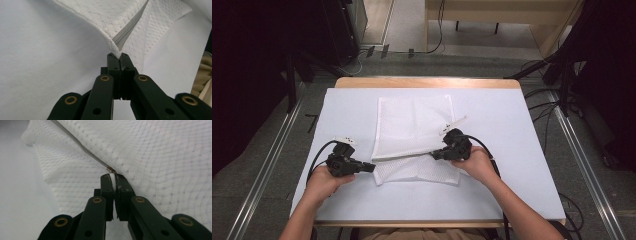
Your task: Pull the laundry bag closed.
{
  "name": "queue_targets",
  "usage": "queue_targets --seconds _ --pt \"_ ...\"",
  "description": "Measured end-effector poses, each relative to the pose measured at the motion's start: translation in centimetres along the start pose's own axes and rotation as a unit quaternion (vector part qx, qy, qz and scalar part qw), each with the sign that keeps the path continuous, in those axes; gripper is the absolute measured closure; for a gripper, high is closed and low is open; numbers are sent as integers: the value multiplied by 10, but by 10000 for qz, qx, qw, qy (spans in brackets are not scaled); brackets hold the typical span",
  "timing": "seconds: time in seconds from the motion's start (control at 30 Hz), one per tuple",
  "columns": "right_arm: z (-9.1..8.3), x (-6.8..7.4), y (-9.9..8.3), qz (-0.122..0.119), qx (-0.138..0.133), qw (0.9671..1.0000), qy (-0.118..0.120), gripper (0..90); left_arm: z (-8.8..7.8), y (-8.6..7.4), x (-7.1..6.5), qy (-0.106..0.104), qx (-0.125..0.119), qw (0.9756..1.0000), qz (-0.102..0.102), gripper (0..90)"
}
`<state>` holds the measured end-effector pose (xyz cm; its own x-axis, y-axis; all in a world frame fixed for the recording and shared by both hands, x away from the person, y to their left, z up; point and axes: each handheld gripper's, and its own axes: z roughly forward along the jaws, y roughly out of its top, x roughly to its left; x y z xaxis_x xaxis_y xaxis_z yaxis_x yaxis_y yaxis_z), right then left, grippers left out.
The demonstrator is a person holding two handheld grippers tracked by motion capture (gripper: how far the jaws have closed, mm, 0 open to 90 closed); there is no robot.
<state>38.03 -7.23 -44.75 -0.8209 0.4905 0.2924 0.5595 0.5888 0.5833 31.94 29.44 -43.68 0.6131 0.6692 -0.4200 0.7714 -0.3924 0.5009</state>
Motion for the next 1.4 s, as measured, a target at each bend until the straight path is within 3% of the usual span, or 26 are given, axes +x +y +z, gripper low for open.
queue_targets --seconds 0.47,0.67,0.73,0.9,1.03,1.1,1.27,1.4 --pt "-16 -12 -17 141 62 9998 -86 883 -4 -3 4 79 60 9999 -77 900" --pt "-28 -19 -28 251 42 9996 -114 882 -6 -5 8 -6 85 9998 -198 900" --pt "-30 -20 -32 229 69 9996 -123 882 -4 -6 9 81 114 9997 -220 900" --pt "-33 -20 -37 234 88 9995 -168 881 -5 -6 7 -21 25 9999 -166 900" --pt "-32 -22 -37 458 108 9988 -160 872 -4 -4 4 -50 13 9999 -105 887" --pt "-29 -20 -37 427 143 9988 -198 870 -3 -4 4 -75 29 9999 -109 880" --pt "-28 -19 -35 370 115 9988 -300 832 -2 -4 6 -4 68 9999 -87 829" --pt "-29 -18 -35 355 49 9988 -320 747 0 -4 6 130 53 9999 23 753"
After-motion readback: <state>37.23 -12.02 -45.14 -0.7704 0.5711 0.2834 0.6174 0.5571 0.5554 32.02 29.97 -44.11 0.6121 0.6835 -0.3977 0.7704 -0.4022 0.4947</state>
